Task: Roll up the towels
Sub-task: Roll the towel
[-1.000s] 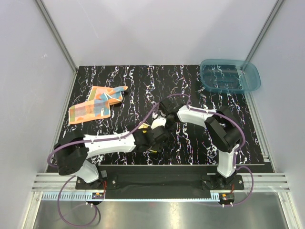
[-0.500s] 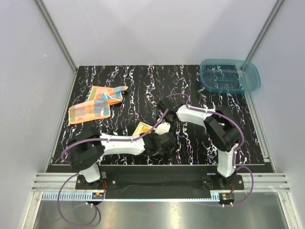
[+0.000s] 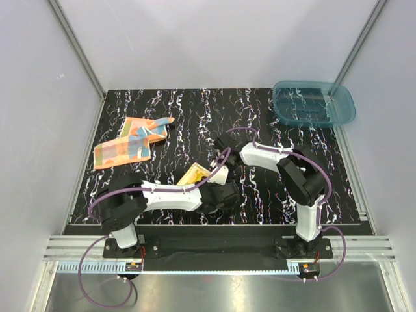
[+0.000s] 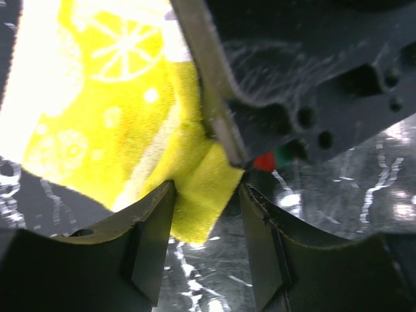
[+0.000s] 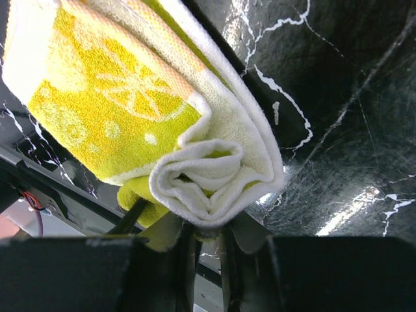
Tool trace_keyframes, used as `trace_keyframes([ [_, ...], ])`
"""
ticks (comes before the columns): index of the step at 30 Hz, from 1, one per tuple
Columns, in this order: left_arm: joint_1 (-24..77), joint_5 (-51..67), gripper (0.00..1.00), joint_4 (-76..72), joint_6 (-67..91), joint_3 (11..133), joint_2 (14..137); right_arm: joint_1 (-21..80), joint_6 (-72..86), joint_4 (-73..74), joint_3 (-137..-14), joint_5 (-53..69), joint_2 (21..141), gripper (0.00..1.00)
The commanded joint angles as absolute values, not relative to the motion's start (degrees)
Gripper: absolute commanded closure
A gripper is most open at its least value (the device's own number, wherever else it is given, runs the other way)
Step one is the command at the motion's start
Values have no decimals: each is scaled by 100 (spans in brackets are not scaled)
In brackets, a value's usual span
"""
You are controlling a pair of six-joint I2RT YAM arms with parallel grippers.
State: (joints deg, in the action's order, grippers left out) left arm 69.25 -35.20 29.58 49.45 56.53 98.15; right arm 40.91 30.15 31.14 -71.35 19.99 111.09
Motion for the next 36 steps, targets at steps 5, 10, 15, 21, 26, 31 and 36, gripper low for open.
trace_keyframes([
  [5, 7057, -4219, 48, 3788, 4378, 6003, 9940, 4131, 2751, 3393, -7295, 1758, 11364, 79],
  [10, 7136, -3912, 48, 3279, 3781, 5889, 9958, 4131, 2733, 3419, -7347, 1767, 11382, 79],
  [15, 7198, -3674, 47, 2989, 3533, 5871, 10045, 4131, 2725, 3463, -7383, 1767, 11399, 79],
  [21, 7198, -3490, 47, 2971, 3489, 5819, 10274, 4122, 2628, 3621, -7497, 1749, 11382, 76],
  [26, 7207, -3436, 48, 3023, 3577, 5661, 10362, 4026, 2549, 3656, -7567, 1889, 11373, 73],
  [31, 7216, -3463, 61, 3181, 3709, 5642, 10555, 3850, 2409, 3718, -7647, 2039, 11435, 66],
  [36, 7216, -3419, 74, 3296, 3665, 5801, 10837, 3595, 2303, 3683, -7629, 2276, 11470, 57],
])
